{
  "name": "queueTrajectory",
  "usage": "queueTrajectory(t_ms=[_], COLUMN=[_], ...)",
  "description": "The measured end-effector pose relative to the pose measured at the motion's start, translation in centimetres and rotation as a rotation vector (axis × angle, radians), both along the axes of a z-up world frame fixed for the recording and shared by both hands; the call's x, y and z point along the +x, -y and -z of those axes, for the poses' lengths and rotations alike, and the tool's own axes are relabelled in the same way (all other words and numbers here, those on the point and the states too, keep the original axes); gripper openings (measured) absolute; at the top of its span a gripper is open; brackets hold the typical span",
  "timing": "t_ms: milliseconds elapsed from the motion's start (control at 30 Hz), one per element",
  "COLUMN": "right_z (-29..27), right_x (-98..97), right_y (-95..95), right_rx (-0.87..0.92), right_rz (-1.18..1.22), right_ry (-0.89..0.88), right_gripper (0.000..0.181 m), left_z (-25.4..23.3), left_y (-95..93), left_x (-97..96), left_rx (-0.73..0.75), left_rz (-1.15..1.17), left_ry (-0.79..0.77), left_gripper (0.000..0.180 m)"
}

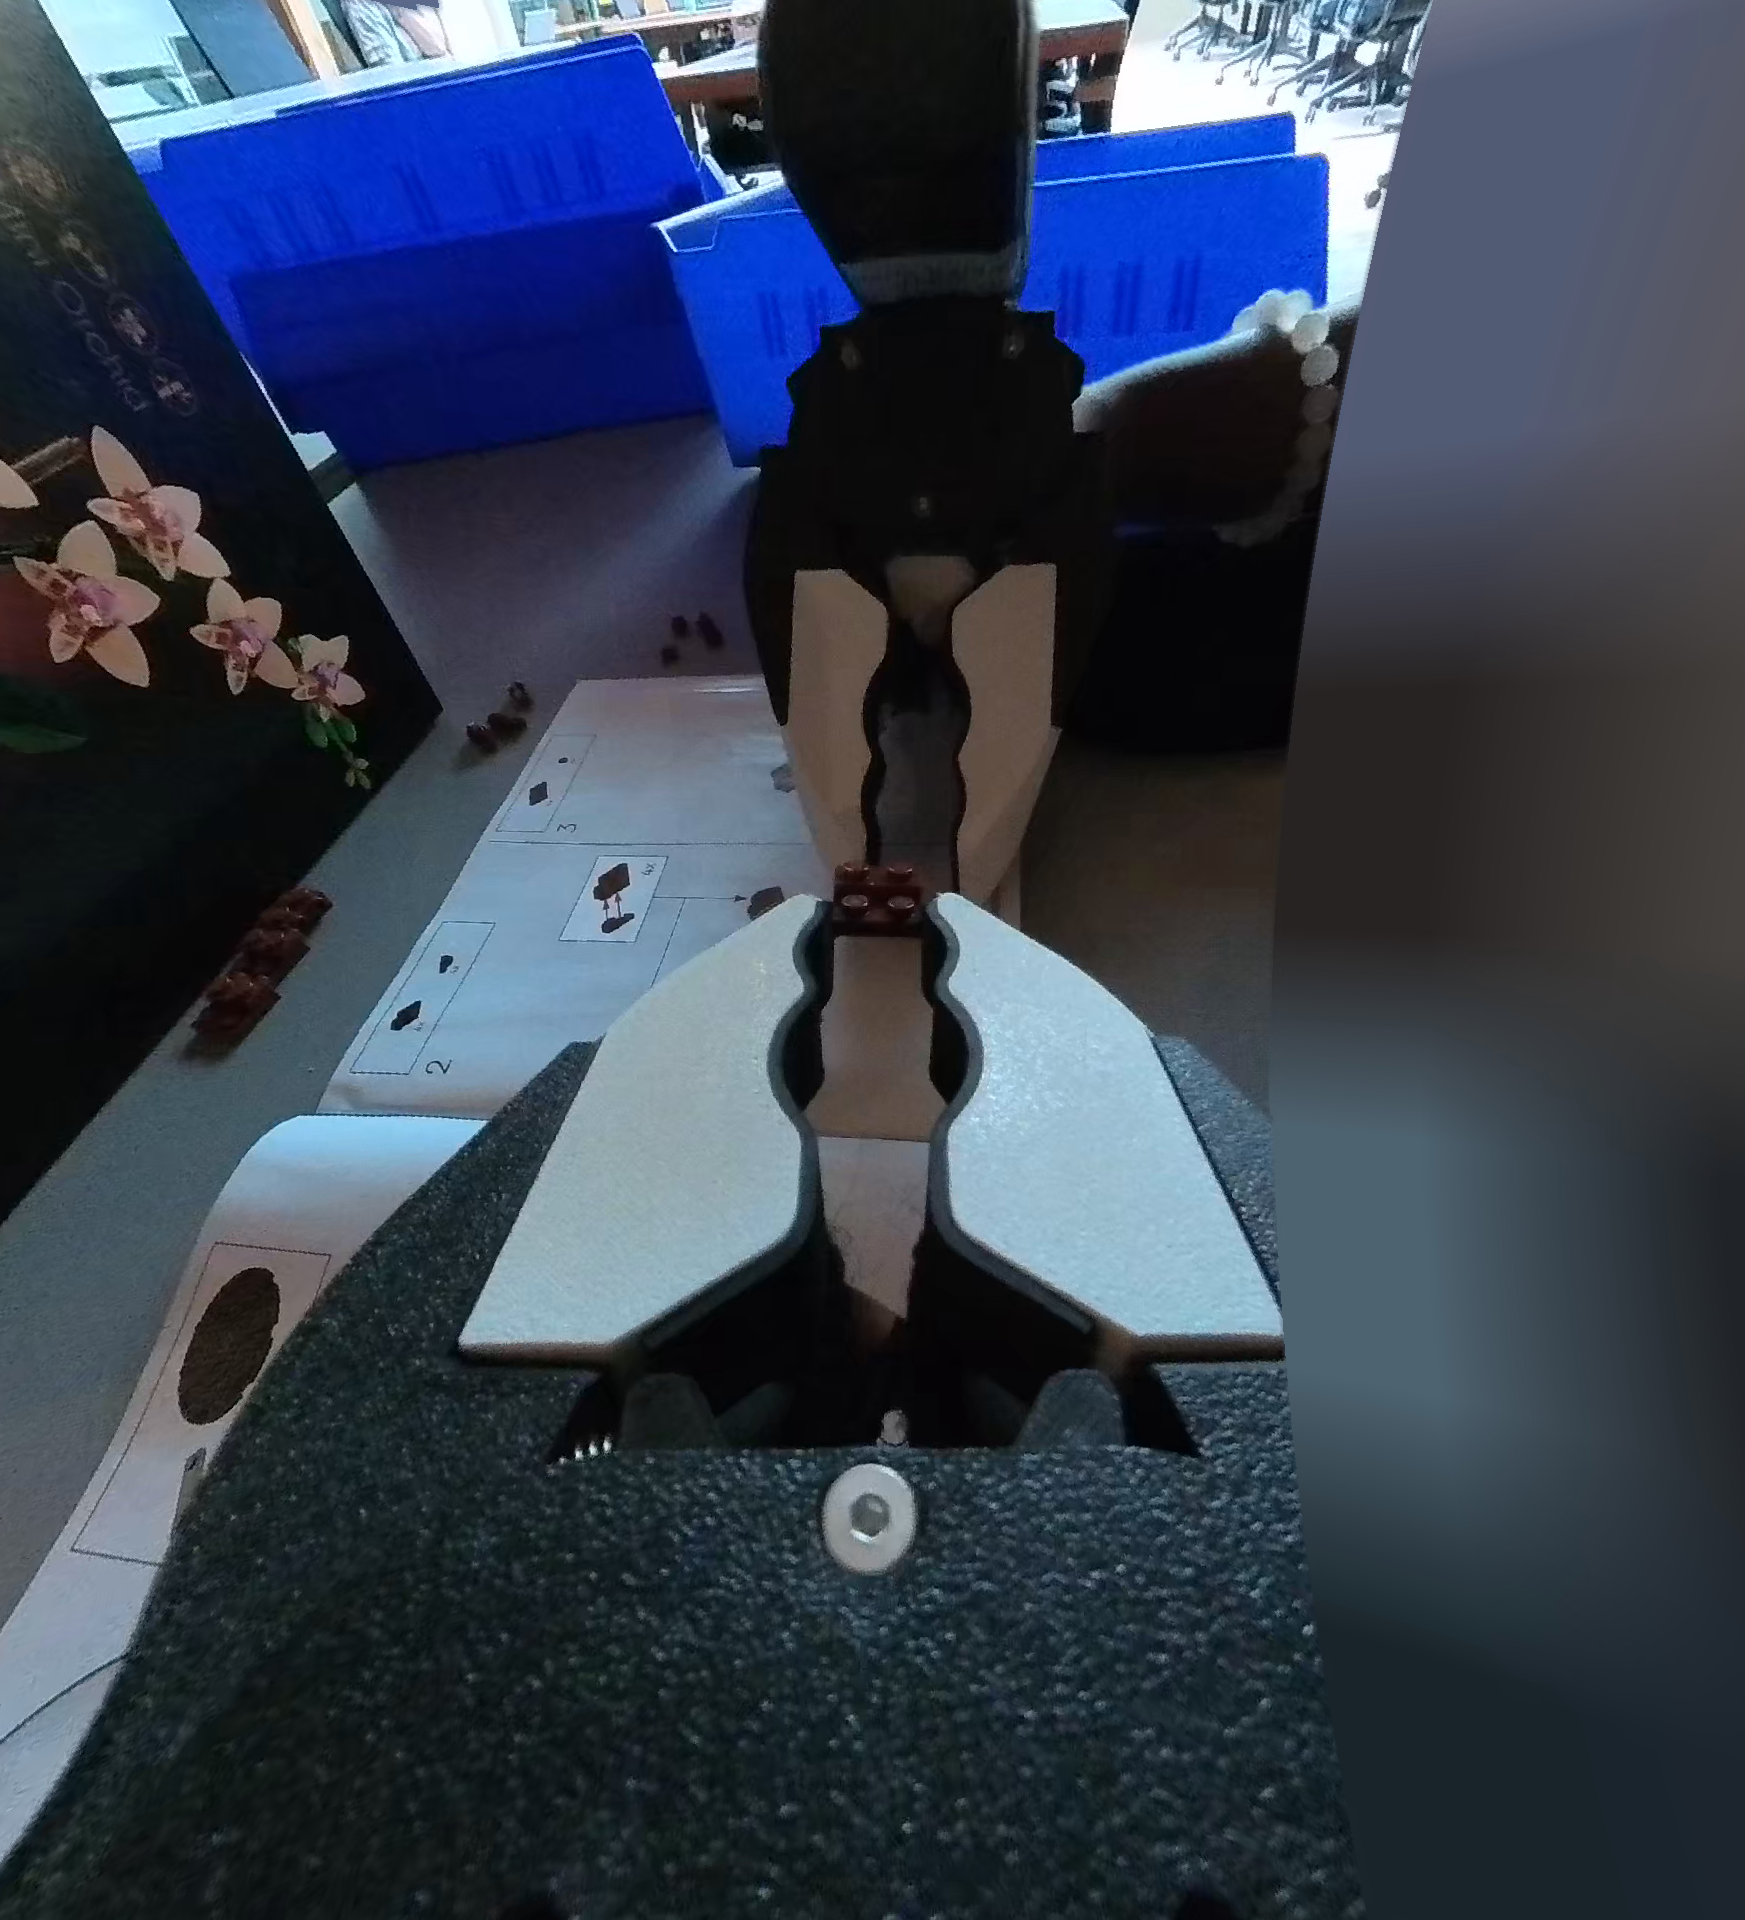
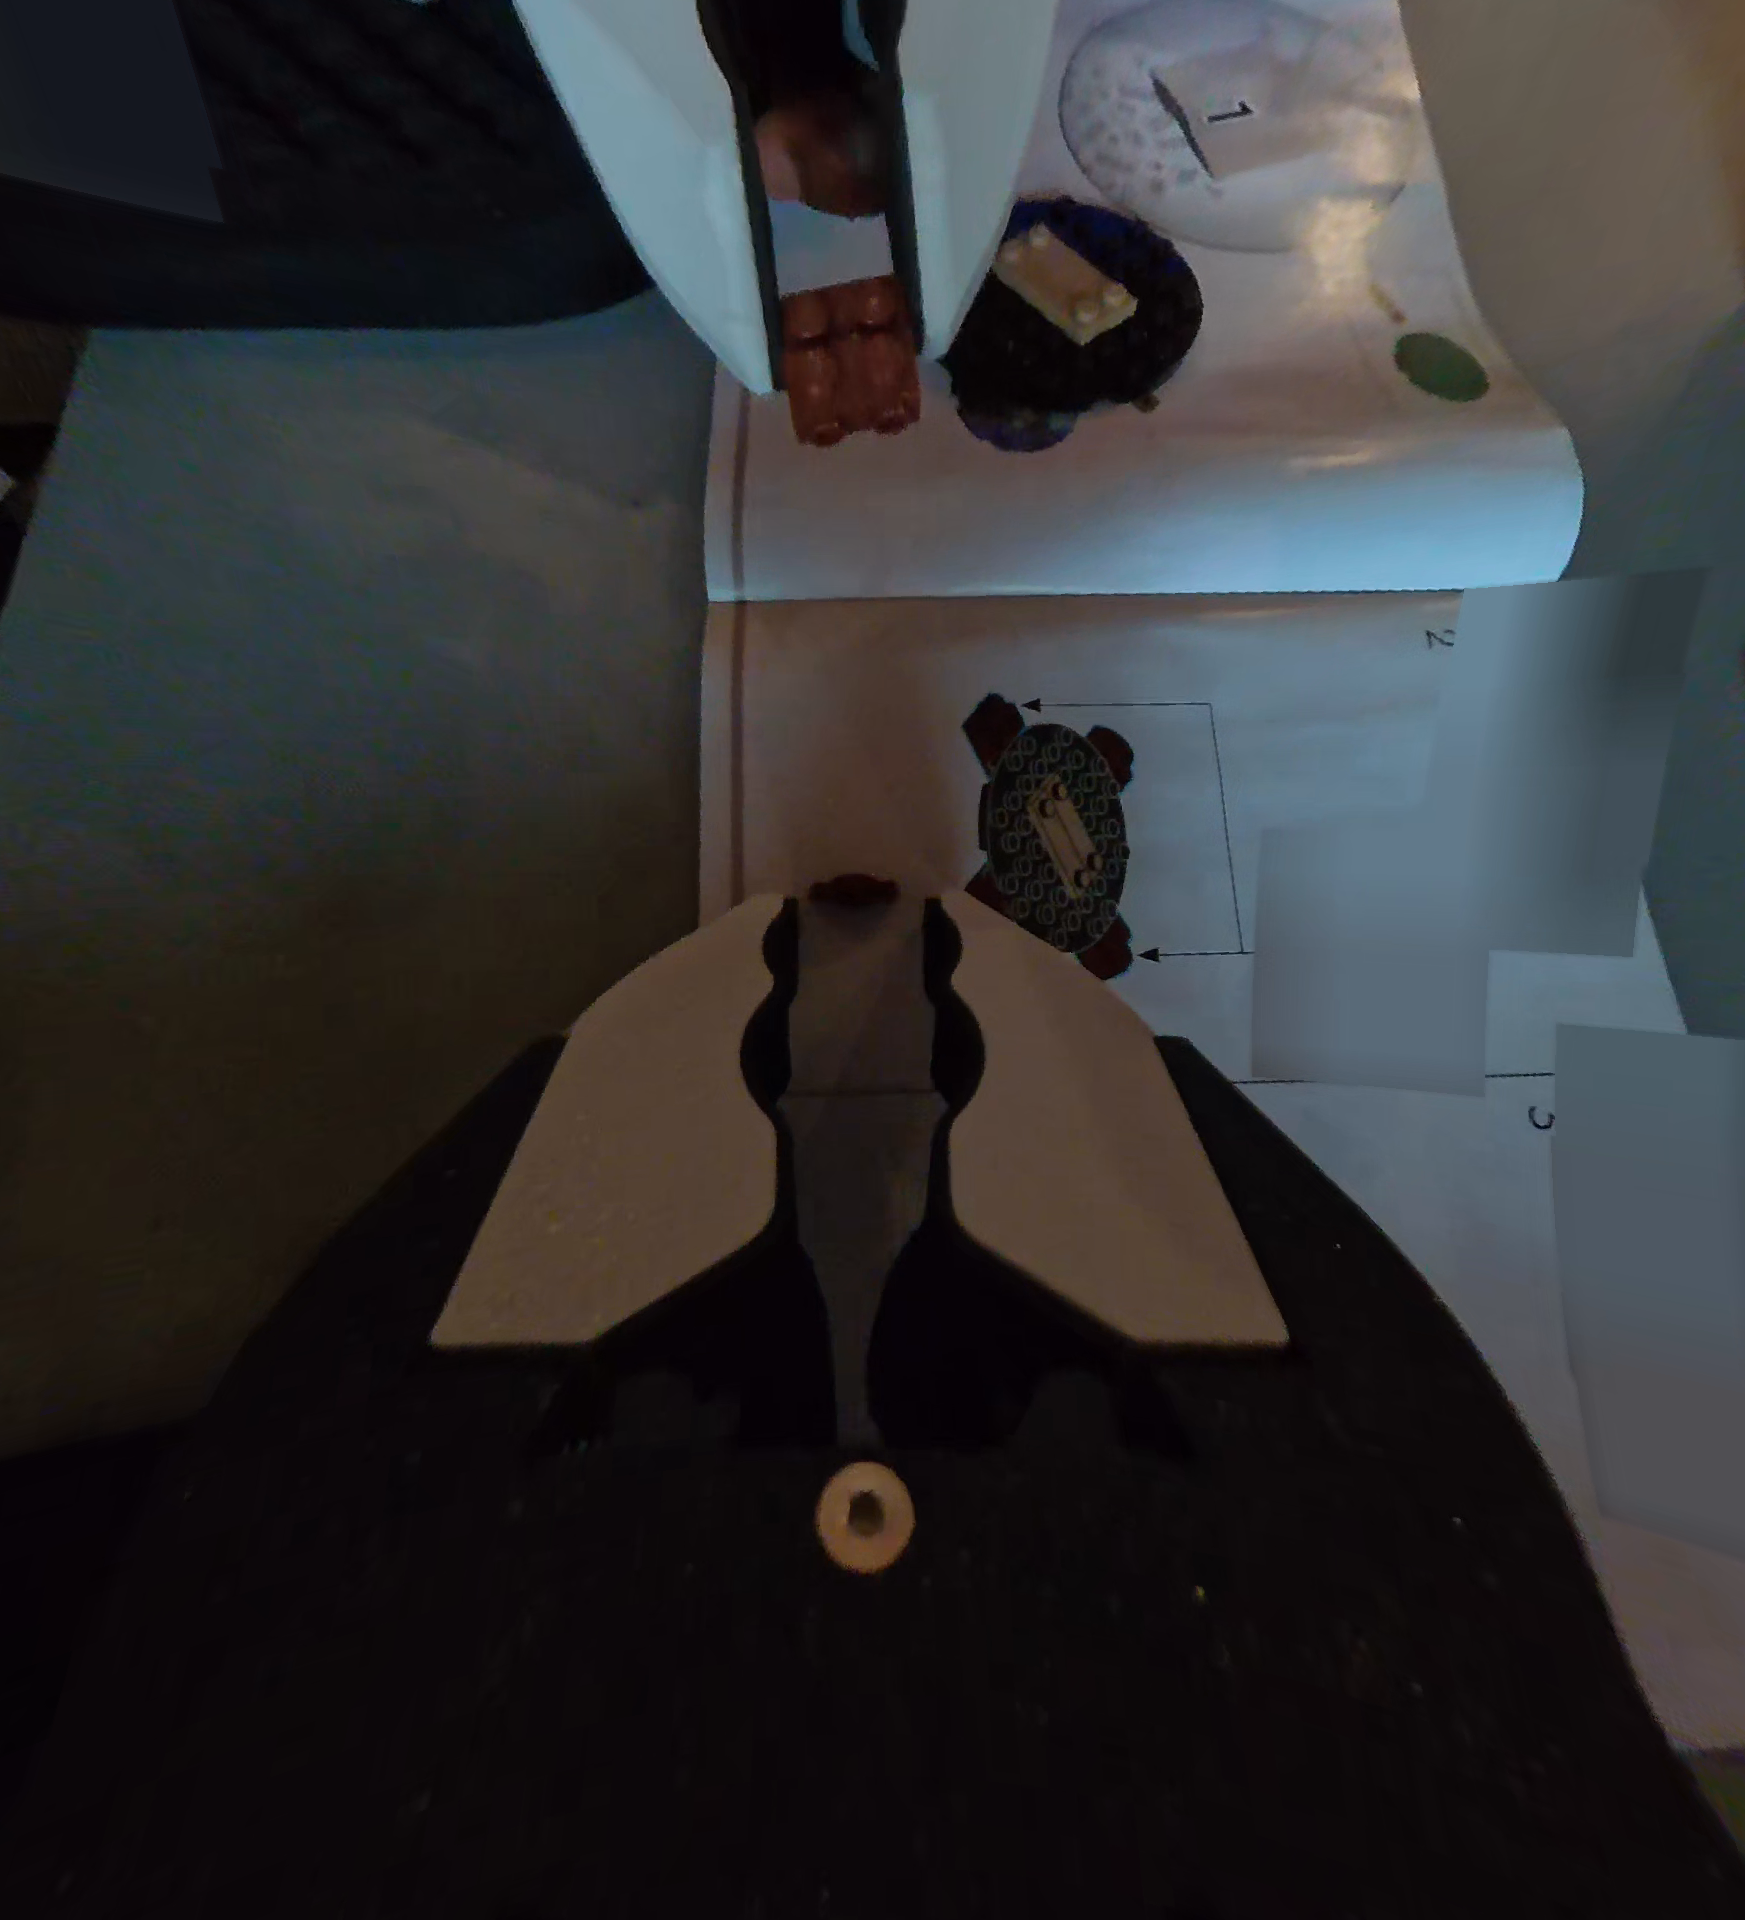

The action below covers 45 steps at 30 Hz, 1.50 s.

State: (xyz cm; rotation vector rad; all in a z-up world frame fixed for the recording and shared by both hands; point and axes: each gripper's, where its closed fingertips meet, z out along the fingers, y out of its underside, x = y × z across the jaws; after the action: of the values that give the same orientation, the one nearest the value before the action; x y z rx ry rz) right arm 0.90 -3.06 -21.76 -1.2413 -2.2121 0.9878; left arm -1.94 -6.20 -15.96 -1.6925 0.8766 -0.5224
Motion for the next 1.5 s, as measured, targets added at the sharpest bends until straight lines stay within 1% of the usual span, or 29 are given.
queueTrajectory(t_ms=[267,567,933,1067,1133,1233,1333,1500], right_z=[0.1,0.0,0.0,-3.3,-5.3,-6.4,-6.0,-5.6], right_x=[-0.3,-0.5,-0.5,-1.0,-1.4,-1.6,-1.7,-2.0], right_y=[0.2,0.1,0.4,1.0,1.5,1.9,1.6,2.1], right_rx=[-0.019,-0.014,-0.014,-0.058,-0.074,-0.026,0.067,0.109], right_rz=[-0.008,-0.004,-0.021,-0.025,-0.040,-0.066,-0.082,-0.130], right_ry=[-0.011,-0.016,-0.018,-0.104,-0.150,-0.132,-0.069,-0.031], right_gripper=[0.016,0.019,0.012,0.013,0.012,0.012,0.013,0.013], left_z=[0.1,0.3,0.6,1.0,0.7,0.0,0.0,-0.2], left_y=[0.0,0.0,-0.2,-0.2,-0.2,0.0,0.0,0.1], left_x=[0.1,0.2,0.2,0.3,0.5,0.6,0.6,0.7], left_rx=[-0.003,-0.006,-0.010,-0.024,-0.019,-0.012,-0.008,-0.003], left_rz=[0.004,0.012,-0.010,-0.010,-0.004,0.007,0.007,0.014], left_ry=[-0.003,-0.013,-0.042,-0.066,-0.048,0.006,0.002,0.008], left_gripper=[0.014,0.014,0.014,0.014,0.014,0.015,0.015,0.015])
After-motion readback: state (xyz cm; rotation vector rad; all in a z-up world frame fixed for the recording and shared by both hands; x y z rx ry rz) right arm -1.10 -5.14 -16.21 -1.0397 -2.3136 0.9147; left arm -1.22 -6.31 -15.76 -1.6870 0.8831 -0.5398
